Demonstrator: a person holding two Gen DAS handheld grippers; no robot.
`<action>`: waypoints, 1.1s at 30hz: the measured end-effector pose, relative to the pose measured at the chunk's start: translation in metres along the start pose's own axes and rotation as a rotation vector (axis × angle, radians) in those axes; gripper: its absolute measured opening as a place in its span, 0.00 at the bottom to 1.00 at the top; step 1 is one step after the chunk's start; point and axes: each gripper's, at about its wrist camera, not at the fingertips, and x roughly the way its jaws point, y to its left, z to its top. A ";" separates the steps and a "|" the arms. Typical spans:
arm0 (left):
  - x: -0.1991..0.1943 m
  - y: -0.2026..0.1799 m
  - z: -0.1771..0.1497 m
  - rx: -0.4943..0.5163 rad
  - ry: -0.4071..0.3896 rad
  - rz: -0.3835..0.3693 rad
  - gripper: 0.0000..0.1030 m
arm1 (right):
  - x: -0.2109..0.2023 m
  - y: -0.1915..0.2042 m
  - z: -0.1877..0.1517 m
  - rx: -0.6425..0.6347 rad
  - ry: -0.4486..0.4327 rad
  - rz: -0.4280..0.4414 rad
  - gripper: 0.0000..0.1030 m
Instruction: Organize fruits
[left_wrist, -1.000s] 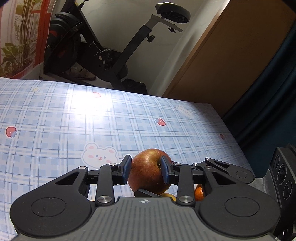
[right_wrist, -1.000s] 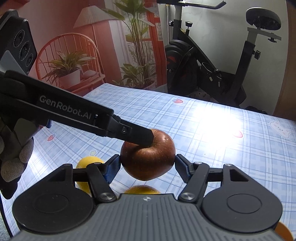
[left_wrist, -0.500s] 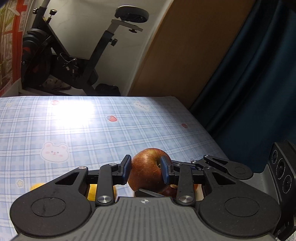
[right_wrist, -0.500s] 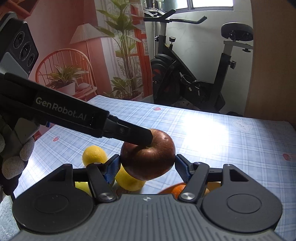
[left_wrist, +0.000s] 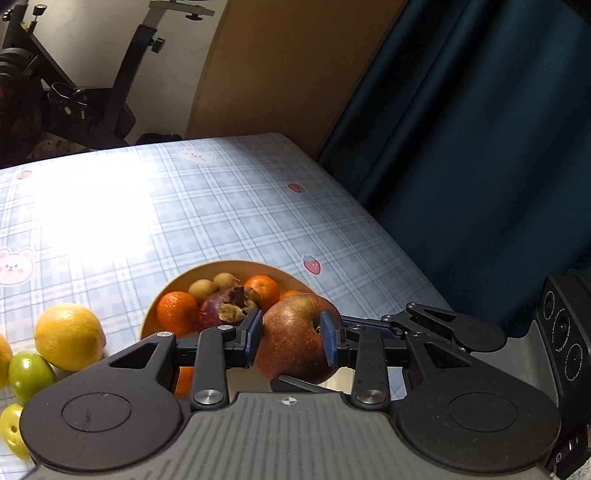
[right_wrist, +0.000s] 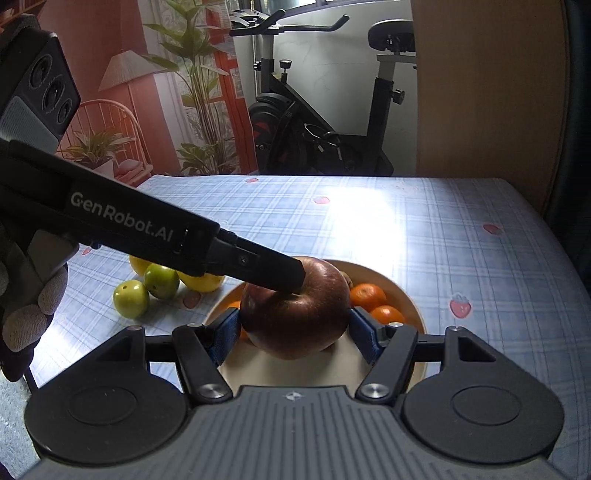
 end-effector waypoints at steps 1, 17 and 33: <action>0.005 -0.005 -0.003 0.004 0.011 -0.002 0.35 | -0.001 -0.003 -0.004 0.007 0.006 -0.003 0.65; 0.053 -0.009 -0.010 0.015 0.083 0.019 0.35 | 0.018 -0.020 -0.022 0.022 0.060 -0.042 0.65; 0.059 -0.008 -0.006 0.020 0.052 0.045 0.36 | 0.028 -0.024 -0.019 -0.016 0.033 -0.065 0.65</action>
